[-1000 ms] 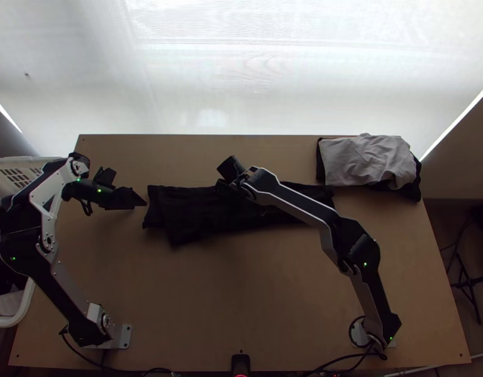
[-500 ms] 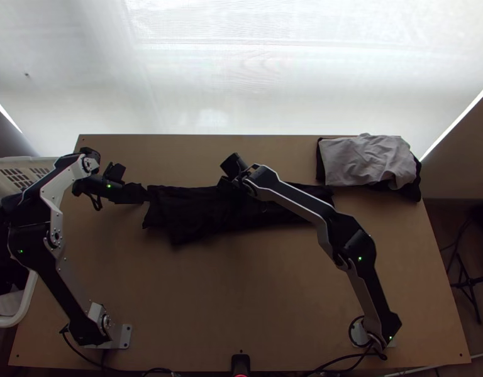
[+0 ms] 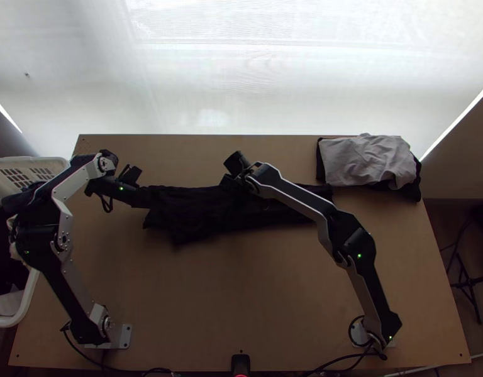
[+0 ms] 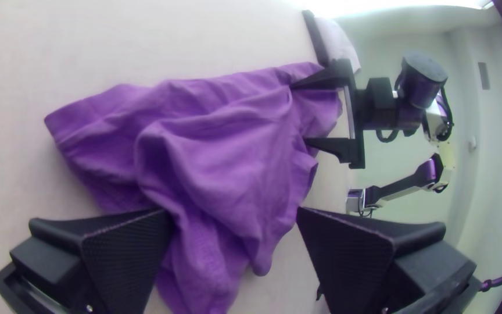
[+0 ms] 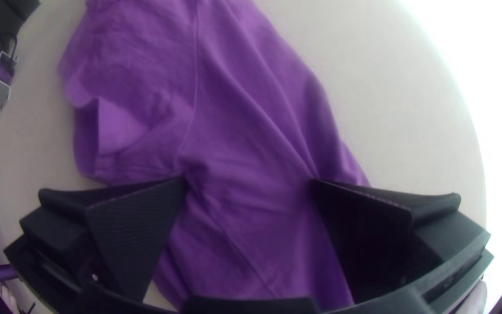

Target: Fold the t-shirt

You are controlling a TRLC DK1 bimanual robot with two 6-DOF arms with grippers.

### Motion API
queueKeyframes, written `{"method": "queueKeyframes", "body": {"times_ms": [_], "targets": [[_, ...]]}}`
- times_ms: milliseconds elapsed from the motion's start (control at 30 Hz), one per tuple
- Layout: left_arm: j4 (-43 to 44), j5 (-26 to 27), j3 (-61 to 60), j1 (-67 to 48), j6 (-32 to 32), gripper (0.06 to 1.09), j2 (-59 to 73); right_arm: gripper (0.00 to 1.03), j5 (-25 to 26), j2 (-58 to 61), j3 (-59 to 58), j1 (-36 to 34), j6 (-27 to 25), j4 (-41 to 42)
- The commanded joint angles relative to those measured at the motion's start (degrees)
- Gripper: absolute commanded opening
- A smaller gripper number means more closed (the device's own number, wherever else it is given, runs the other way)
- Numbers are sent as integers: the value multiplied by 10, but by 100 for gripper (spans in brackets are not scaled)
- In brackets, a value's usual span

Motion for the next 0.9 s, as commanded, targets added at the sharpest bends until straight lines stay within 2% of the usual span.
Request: {"method": "queueKeyframes", "body": {"times_ms": [0, 100, 233, 367, 700, 867], "targets": [[-7, 4, 3, -23, 13, 104, 11, 99, 0, -15, 1, -9, 0, -5], [-10, -12, 3, -7, 15, 104, -4, 99, 0, -21, -6, -11, 0, -6], [4, -80, 5, 27, 9, 104, -13, 99, 0, -22, -9, -13, 4, -6], [35, -118, 4, 33, -3, 104, 3, 99, 0, -22, -8, -14, 4, -6], [92, -154, -1, -8, -20, 104, 22, 99, 0, -17, -8, -15, 4, -2], [95, -155, 7, -9, -23, 104, 30, 99, 0, -10, -8, -15, 7, 0]]}}
